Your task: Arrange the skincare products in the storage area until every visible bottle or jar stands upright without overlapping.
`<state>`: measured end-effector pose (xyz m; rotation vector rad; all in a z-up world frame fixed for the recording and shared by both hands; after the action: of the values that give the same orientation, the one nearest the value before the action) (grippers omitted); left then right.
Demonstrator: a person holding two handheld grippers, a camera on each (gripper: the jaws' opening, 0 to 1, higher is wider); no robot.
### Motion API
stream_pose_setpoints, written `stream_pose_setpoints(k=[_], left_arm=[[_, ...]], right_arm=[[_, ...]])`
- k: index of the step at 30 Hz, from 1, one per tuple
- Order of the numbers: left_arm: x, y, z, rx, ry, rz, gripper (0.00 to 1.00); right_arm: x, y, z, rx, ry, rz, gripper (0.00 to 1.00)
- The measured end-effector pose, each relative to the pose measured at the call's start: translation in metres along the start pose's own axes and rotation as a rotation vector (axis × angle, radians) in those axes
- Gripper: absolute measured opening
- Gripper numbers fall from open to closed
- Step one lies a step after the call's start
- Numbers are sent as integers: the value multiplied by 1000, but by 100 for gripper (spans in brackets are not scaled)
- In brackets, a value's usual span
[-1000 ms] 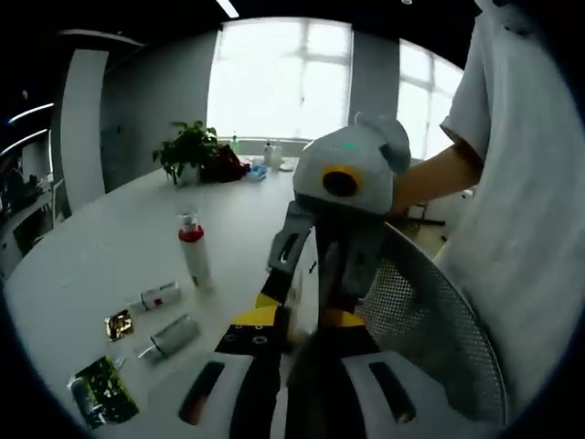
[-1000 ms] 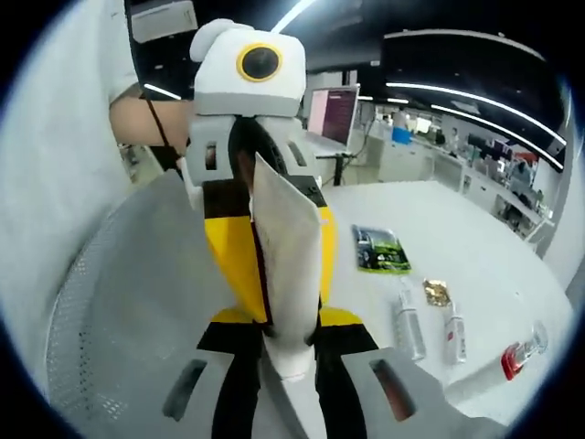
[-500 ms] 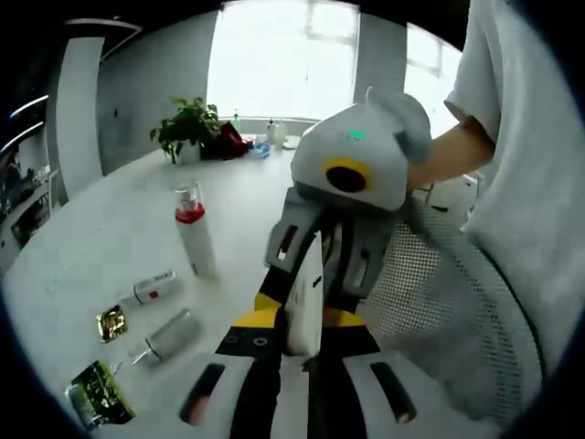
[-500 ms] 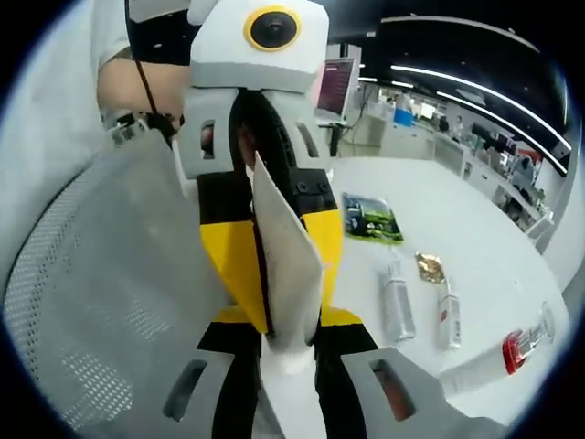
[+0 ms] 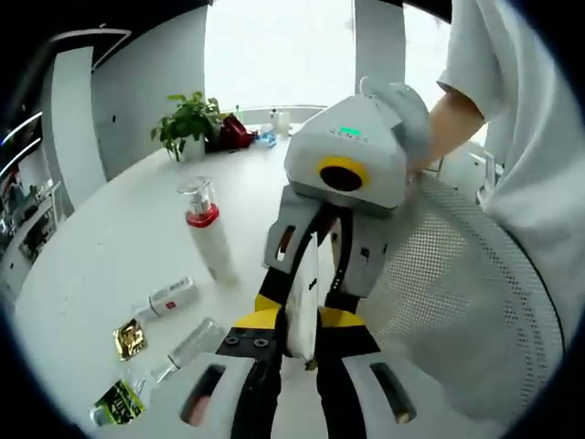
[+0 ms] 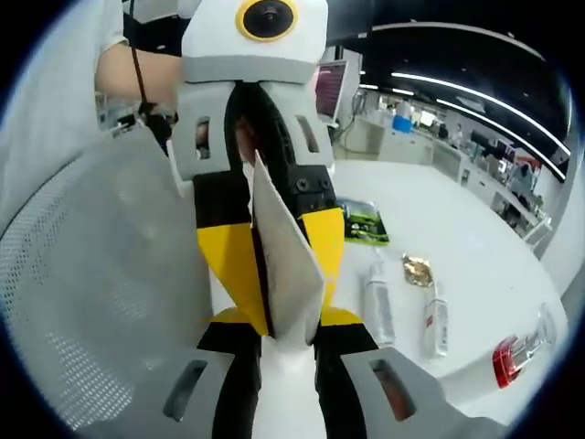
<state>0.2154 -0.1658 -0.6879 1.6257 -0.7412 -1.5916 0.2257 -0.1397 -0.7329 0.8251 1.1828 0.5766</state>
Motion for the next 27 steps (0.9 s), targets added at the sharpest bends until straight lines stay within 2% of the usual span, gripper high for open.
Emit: stream_pose_setpoints(k=[11,22,24,27], left_arm=[[6,4,-19,47,22,-13,8],[16,12,-33,60,-11,-17,9],[17,14,-36,65,-13,-15,9],[19,15,-41,61,-18,-4,9]], right_arm=[[1,-2,22,-34,-16,-14,21],[-3,-9,39,41,-40,-14,22],[-4,-11,43,66,-67,-8,23],[-6,-20,47,79,-110,-40,25]])
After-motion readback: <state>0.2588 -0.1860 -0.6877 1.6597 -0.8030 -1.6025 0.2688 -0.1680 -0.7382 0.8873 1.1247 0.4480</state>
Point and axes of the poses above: the point that each gripper's makers call its tool centre point, and the gripper's own axes: x roughly forward along the fingers, z roughly to its right, y roughly out of its top, the point moved 1 cm from there along -x, roughly backward along the fingers, and after that the axes turned 3 degrees about -y, right-handed, at the moved point
